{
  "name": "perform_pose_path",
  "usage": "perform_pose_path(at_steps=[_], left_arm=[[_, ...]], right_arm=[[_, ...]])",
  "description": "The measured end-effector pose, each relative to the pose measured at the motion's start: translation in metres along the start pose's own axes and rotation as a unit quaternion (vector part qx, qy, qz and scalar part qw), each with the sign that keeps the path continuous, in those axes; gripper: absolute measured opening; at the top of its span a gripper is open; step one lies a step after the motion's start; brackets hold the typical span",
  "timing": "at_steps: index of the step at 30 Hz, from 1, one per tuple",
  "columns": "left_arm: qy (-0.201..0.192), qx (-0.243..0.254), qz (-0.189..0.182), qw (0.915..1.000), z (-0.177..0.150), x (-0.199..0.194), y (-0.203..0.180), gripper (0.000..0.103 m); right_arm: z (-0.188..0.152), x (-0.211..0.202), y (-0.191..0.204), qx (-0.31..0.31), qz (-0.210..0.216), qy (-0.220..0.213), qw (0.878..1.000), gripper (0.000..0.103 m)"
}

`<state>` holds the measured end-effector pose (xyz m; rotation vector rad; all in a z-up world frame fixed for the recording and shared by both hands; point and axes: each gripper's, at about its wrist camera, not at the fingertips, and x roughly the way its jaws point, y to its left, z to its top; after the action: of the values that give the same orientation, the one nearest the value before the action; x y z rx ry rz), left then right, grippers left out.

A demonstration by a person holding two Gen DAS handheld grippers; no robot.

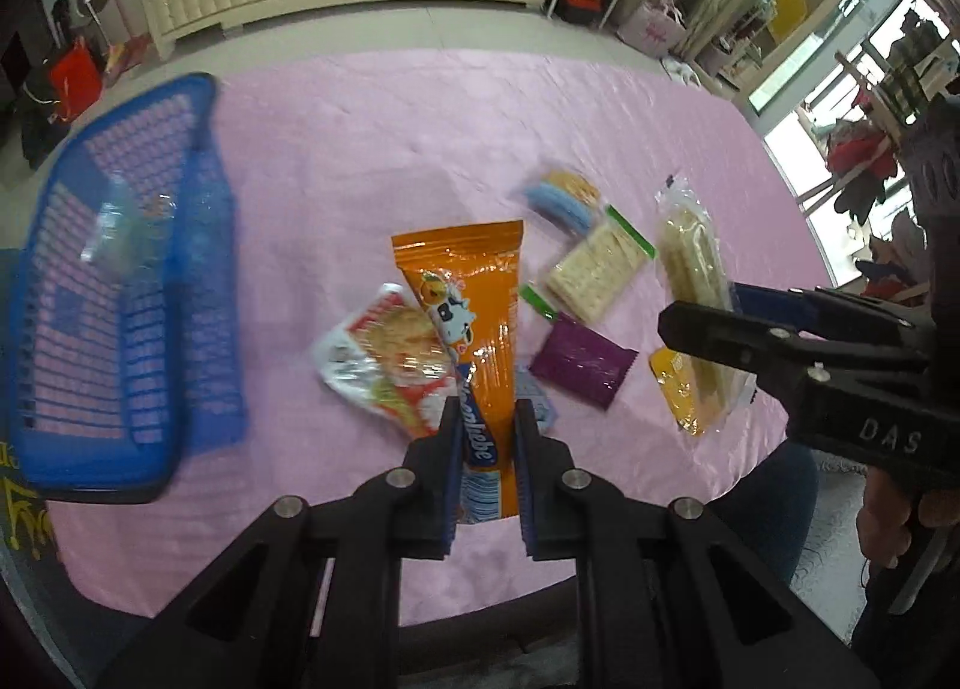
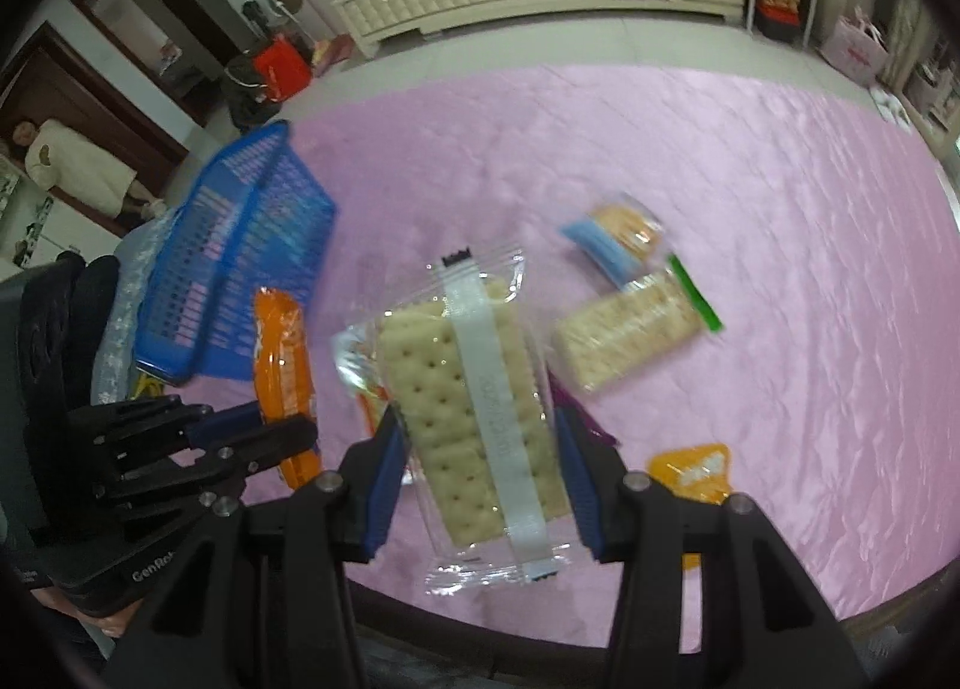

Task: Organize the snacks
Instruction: 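Carry the cracker pack and orange stick snack over the blue basket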

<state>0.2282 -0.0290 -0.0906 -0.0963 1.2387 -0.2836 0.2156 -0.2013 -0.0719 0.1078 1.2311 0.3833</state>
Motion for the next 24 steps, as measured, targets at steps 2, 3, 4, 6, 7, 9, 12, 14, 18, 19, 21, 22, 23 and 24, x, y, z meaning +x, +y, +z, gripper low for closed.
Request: perform_pose_path(at_steps=[2, 3, 4, 6, 7, 9, 12, 14, 18, 19, 21, 22, 23, 24], left_arm=[[-0.010, -0.003, 0.007, 0.9999, 0.002, -0.015, 0.009, 0.014], [-0.016, -0.006, 0.013, 0.9998, 0.003, -0.025, 0.016, 0.014], [-0.021, -0.009, 0.017, 0.9996, 0.004, -0.030, 0.023, 0.014], [-0.030, -0.018, 0.022, 0.9991, 0.007, -0.044, 0.039, 0.014], [-0.033, -0.022, 0.024, 0.9989, 0.007, -0.049, 0.045, 0.014], [-0.040, -0.028, 0.031, 0.9983, 0.007, -0.059, 0.060, 0.014], [-0.050, -0.034, 0.036, 0.9975, 0.005, -0.073, 0.080, 0.014], [-0.054, -0.039, 0.040, 0.9970, 0.004, -0.078, 0.095, 0.014], [-0.054, -0.057, 0.048, 0.9958, 0.006, -0.082, 0.128, 0.014], [-0.053, -0.060, 0.048, 0.9956, 0.006, -0.082, 0.136, 0.014], [-0.051, -0.067, 0.048, 0.9953, 0.008, -0.087, 0.149, 0.014], [-0.051, -0.070, 0.047, 0.9952, 0.009, -0.087, 0.156, 0.014], [-0.050, -0.073, 0.044, 0.9951, 0.009, -0.088, 0.163, 0.014], [-0.050, -0.074, 0.042, 0.9951, 0.011, -0.089, 0.170, 0.014]], right_arm=[[0.010, 0.000, 0.019, -0.011, 0.007, -0.003, 1.000, 0.053], [0.012, 0.000, 0.027, -0.015, 0.009, -0.005, 1.000, 0.053], [0.015, -0.001, 0.037, -0.021, 0.011, -0.007, 1.000, 0.053], [0.021, 0.000, 0.055, -0.032, 0.017, -0.009, 0.999, 0.053], [0.023, 0.000, 0.063, -0.036, 0.021, -0.009, 0.999, 0.053], [0.030, 0.004, 0.079, -0.045, 0.027, -0.008, 0.999, 0.053], [0.040, 0.011, 0.102, -0.059, 0.031, -0.006, 0.998, 0.053], [0.047, 0.018, 0.120, -0.069, 0.034, -0.005, 0.997, 0.053], [0.060, 0.029, 0.150, -0.088, 0.040, 0.000, 0.995, 0.053], [0.063, 0.033, 0.157, -0.091, 0.041, 0.002, 0.995, 0.053], [0.069, 0.041, 0.167, -0.095, 0.044, 0.007, 0.994, 0.053], [0.071, 0.045, 0.172, -0.095, 0.047, 0.011, 0.994, 0.053], [0.075, 0.050, 0.176, -0.096, 0.050, 0.014, 0.994, 0.053], [0.079, 0.058, 0.182, -0.095, 0.052, 0.019, 0.994, 0.053]])
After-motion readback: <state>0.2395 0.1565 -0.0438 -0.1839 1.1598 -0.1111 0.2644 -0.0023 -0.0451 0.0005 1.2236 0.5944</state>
